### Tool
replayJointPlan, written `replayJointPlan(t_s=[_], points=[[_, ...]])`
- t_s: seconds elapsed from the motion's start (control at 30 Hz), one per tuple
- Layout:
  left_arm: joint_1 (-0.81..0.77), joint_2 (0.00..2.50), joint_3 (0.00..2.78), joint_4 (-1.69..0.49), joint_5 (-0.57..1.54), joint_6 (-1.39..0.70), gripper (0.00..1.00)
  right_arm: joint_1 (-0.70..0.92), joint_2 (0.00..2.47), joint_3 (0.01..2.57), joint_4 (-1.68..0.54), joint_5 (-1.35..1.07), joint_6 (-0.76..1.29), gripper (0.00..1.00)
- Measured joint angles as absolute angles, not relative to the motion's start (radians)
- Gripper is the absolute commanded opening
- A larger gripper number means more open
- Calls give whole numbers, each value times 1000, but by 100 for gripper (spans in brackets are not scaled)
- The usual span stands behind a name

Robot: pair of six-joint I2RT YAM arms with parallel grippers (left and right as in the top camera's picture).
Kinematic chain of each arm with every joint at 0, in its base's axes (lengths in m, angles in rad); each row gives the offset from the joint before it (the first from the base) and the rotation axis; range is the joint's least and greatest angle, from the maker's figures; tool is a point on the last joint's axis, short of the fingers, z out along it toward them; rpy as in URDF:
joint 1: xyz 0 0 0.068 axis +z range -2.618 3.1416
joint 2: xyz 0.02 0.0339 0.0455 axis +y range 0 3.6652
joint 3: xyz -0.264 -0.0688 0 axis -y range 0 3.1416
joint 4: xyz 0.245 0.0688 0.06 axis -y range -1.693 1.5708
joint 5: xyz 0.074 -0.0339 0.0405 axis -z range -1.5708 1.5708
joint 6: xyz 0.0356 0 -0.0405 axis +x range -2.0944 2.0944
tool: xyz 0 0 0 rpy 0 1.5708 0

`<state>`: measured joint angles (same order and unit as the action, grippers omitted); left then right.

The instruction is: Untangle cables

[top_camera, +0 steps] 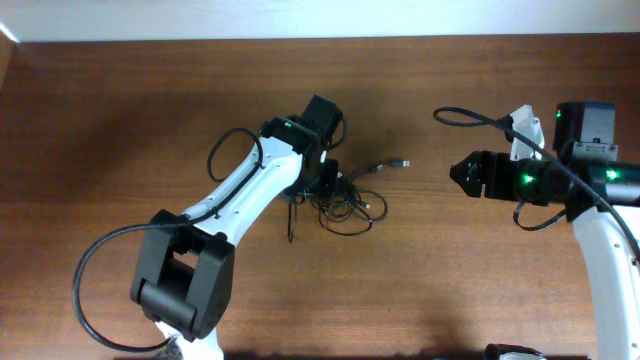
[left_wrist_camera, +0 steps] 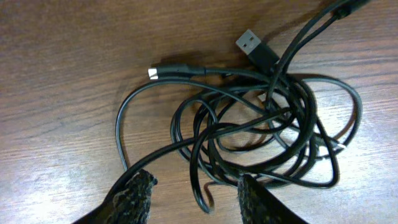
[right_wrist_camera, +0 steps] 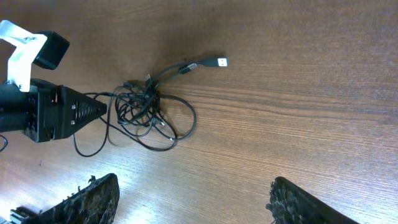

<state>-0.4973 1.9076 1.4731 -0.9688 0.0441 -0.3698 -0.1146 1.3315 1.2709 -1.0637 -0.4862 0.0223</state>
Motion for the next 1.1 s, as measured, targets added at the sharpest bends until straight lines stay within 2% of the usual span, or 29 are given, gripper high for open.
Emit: replayJointPlan(t_s=[0.1, 0.13, 0.2, 0.23, 0.4, 0.57, 0.73, 0.97, 1.03, 1.1], points=[[-497, 1908, 1424, -919, 44, -391, 36, -115, 1350, 1271, -1064, -486, 22, 79], [-497, 1908, 1403, -891, 44, -395, 29, -115, 1350, 1271, -1063, -486, 22, 78], [-497, 1908, 1361, -860, 44, -412, 6, -115, 1350, 1271, -1065, -486, 22, 79], [-497, 1908, 1346, -855, 44, -419, 0, -115, 1350, 1271, -1066, -486, 22, 79], [-497, 1908, 1396, -879, 66, -391, 0, -115, 1351, 1271, -1063, -486, 22, 79], [-497, 1898, 1781, -1042, 174, -269, 0, -115, 1351, 1271, -1053, -486, 22, 79], [-497, 1870, 2034, -1064, 188, -249, 0, -115, 1352, 1271, -1042, -486, 22, 79], [-497, 1863, 2130, -1024, 205, -249, 0, -115, 1352, 1271, -982, -565, 24, 75], [-477, 1863, 2130, -1053, 301, -187, 0, -115, 1352, 1272, -932, -611, 68, 75], [-426, 1863, 2130, -1091, 482, -72, 0, -110, 1352, 1272, -888, -630, 126, 75]])
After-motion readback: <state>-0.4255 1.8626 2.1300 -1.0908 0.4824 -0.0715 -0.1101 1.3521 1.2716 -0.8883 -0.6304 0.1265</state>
